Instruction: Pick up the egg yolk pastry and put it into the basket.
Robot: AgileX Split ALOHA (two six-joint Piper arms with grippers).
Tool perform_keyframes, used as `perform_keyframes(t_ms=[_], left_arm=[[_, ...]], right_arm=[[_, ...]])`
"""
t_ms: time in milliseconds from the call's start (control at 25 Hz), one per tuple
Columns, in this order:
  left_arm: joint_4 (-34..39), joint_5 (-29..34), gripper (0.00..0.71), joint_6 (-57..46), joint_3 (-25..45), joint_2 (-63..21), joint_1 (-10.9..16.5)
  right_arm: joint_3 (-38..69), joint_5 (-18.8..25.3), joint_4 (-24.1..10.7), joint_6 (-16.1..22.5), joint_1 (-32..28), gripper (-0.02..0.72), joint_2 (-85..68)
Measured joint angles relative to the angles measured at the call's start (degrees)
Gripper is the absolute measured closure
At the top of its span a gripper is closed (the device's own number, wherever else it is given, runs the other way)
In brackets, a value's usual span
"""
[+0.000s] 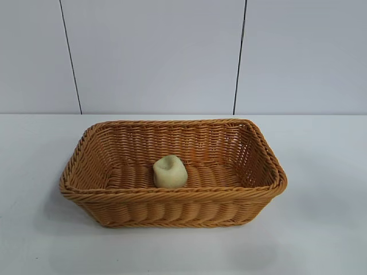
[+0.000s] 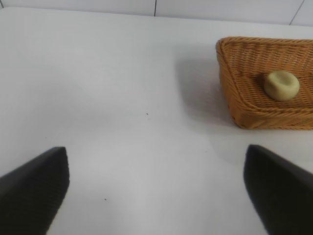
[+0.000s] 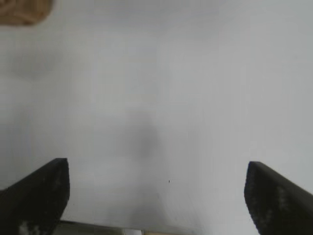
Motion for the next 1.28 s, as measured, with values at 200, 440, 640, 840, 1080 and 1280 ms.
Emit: perform_keyframes(t_ms=[200, 440, 640, 840, 1080, 1280], left_arm=[[0.0, 0.0, 0.014, 0.0, 0.0, 0.0, 0.0], [0.0, 0.0, 0.014, 0.0, 0.0, 0.0, 0.0], [0.0, 0.0, 0.014, 0.0, 0.0, 0.0, 0.0], [0.0, 0.0, 0.014, 0.0, 0.0, 0.0, 0.0], [0.0, 0.0, 0.014, 0.0, 0.0, 0.0, 0.0], [0.0, 0.0, 0.014, 0.0, 0.0, 0.0, 0.0]], right_arm=[[0.1, 0.0, 0.1, 0.0, 0.0, 0.008, -10.6], [0.1, 0.0, 0.1, -0.1, 0.0, 0.008, -21.8], [0.2, 0.1, 0.1, -0.1, -1.3, 0.008, -30.2], [0.2, 0.2, 0.2, -0.1, -5.1, 0.008, -31.3], [0.2, 0.2, 0.2, -0.1, -5.4, 0.008, -31.3], [0.2, 0.2, 0.2, -0.2, -5.4, 0.008, -31.3]])
